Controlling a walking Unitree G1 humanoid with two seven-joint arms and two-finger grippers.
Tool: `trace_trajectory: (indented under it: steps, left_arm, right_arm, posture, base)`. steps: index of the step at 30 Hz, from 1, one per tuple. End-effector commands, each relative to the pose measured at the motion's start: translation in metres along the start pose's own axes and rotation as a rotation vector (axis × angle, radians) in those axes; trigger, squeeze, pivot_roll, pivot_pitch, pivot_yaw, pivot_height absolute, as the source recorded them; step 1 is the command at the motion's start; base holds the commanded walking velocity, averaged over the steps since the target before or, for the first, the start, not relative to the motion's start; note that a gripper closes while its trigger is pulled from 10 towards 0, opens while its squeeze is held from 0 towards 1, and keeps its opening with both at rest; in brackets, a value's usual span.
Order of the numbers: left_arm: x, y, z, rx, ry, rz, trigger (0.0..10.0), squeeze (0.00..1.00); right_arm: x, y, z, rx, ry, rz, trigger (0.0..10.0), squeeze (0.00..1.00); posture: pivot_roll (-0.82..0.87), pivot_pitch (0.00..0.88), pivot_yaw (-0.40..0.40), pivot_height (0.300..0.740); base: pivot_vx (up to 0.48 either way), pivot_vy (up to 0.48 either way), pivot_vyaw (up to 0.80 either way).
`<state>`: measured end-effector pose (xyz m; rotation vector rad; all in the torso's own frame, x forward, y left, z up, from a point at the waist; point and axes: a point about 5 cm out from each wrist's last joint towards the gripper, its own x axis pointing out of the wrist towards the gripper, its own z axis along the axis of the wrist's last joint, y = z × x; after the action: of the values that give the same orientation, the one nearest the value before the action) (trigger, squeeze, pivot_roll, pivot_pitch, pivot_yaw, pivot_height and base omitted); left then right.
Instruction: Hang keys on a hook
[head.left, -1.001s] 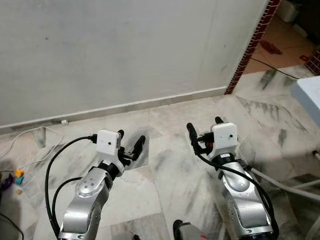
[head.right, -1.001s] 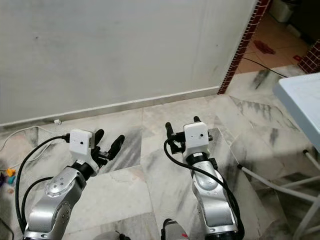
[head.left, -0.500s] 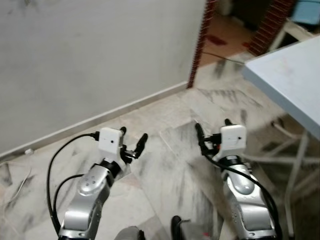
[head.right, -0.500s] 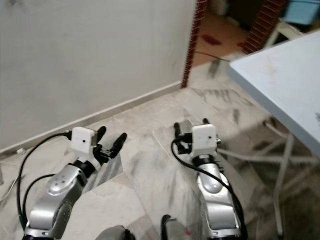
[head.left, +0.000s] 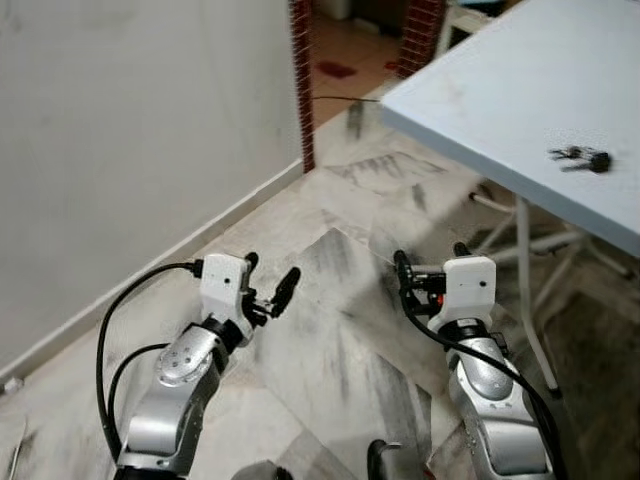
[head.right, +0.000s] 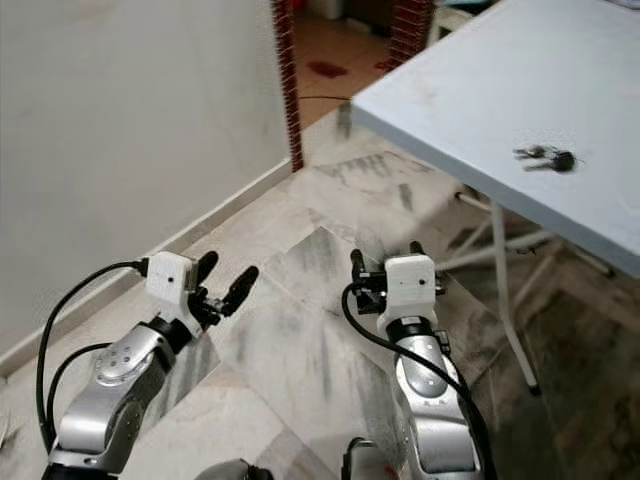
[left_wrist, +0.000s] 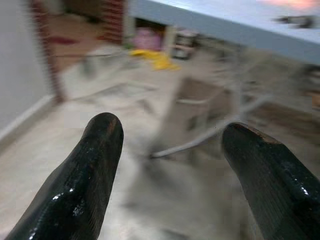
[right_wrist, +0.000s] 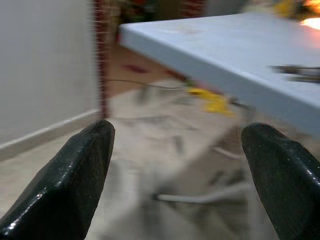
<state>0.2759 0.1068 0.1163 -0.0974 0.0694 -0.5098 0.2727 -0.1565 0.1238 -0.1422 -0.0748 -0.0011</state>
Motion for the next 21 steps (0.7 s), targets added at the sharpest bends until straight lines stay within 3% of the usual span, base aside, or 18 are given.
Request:
trace_trajectory:
  steps: [1, 21]
  left_arm:
    - [-0.0036, 0.0065, -0.0031, 0.007, 0.022, 0.017, 10.0, 0.00]
    - [-0.0069, 0.0070, -0.0039, -0.015, 0.008, 0.051, 10.0, 0.00]
  right_arm:
    - [-0.0013, 0.0034, 0.0051, 0.010, -0.016, -0.002, 10.0, 0.00]
    - [0.0011, 0.0032, 0.0092, -0.001, -0.032, 0.004, 10.0, 0.00]
  posture:
    - [-0.07, 0.201, 0.089, 0.740]
    - [-0.06, 0.213, 0.067, 0.740]
  base:
    - [0.000, 0.000, -0.79]
    - [0.000, 0.000, -0.79]
